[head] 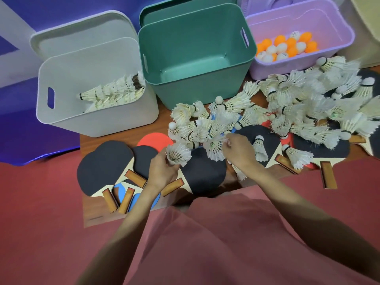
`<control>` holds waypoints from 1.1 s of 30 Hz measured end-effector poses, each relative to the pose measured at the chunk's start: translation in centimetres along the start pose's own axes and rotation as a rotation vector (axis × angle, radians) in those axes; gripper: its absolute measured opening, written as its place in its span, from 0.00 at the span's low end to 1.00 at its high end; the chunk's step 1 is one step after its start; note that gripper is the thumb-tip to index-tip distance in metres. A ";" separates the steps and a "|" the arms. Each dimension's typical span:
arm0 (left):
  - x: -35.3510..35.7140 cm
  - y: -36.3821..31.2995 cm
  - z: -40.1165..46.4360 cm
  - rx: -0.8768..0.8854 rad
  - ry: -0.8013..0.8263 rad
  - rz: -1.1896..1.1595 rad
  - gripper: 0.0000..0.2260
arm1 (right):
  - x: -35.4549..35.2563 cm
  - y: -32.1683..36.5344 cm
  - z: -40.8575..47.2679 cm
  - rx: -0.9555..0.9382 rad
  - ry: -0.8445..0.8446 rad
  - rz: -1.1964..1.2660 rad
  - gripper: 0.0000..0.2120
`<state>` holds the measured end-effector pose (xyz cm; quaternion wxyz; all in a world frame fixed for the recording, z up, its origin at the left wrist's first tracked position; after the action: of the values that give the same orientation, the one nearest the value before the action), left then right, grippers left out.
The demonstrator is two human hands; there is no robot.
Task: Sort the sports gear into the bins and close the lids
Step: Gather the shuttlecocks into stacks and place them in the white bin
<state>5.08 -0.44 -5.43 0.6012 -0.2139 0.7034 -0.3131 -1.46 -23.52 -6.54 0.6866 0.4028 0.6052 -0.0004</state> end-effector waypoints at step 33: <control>3.0 -0.4 -0.6 0.080 0.373 -0.477 0.25 | 3.2 -9.6 -9.7 1.007 -0.337 0.342 0.25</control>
<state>3.93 -2.61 -7.25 0.3790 -0.2881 0.7188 -0.5067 -13.36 -23.05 -13.91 0.4869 0.7680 0.3381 -0.2424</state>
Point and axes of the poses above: each hand's wrist, its own z-axis towards the middle knuckle, its own x-axis out of the palm, y = z × x, the point moved 6 cm from there along z, towards the middle knuckle, and after that the axes turned 14 degrees about -y, right-handed, at the moved point
